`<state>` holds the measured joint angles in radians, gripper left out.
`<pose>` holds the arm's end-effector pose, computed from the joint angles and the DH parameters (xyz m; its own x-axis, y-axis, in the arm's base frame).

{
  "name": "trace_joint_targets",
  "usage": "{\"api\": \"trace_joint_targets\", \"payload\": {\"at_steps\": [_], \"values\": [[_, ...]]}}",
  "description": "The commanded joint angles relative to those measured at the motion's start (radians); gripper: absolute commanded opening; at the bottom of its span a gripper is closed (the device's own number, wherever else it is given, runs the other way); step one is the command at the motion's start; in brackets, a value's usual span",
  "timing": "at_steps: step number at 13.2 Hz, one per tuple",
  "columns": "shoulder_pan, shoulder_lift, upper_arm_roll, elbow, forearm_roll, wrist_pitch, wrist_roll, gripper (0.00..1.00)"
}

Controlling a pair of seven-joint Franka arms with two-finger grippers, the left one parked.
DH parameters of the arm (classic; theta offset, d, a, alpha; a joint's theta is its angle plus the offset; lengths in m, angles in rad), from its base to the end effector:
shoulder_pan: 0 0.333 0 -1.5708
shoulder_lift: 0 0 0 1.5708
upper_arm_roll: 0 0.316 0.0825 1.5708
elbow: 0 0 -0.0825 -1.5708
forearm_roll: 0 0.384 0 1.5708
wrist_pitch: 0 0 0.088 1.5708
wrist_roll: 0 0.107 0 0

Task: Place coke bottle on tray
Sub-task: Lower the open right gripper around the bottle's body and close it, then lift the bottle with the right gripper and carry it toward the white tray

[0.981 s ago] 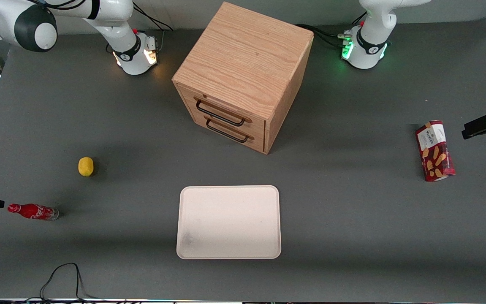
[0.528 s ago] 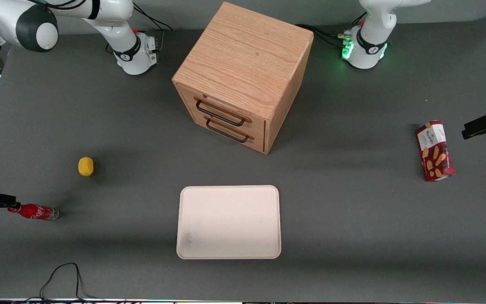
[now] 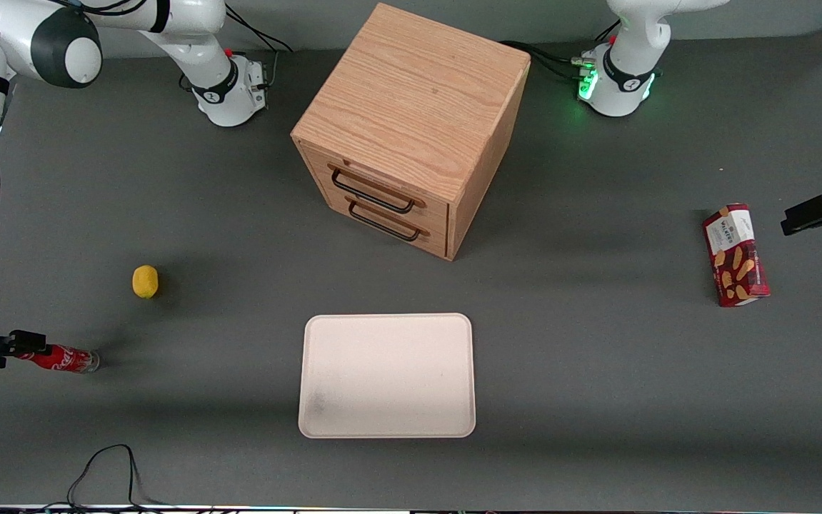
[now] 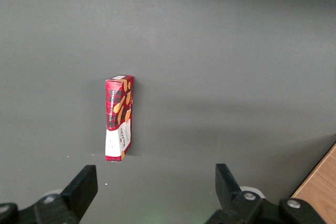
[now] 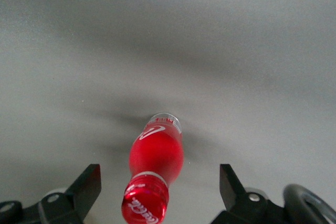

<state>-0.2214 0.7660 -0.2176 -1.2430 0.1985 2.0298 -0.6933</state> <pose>0.7020 -0.2701 0.3186 0.9721 0.2293 0.0486 0.2296 -0.9733 0.0003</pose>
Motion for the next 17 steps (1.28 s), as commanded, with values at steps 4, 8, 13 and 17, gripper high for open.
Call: {"api": "trace_joint_targets", "payload": {"at_steps": [4,8,13,17], "values": [[0.007,-0.022,0.003,-0.022,-0.021,0.012,-0.011,0.33],[0.008,-0.031,0.003,-0.016,-0.036,0.001,-0.011,0.03],[0.008,-0.077,0.015,0.08,-0.08,-0.179,-0.008,0.0],[0.007,-0.181,0.015,0.161,-0.126,-0.374,-0.012,0.0]]}}
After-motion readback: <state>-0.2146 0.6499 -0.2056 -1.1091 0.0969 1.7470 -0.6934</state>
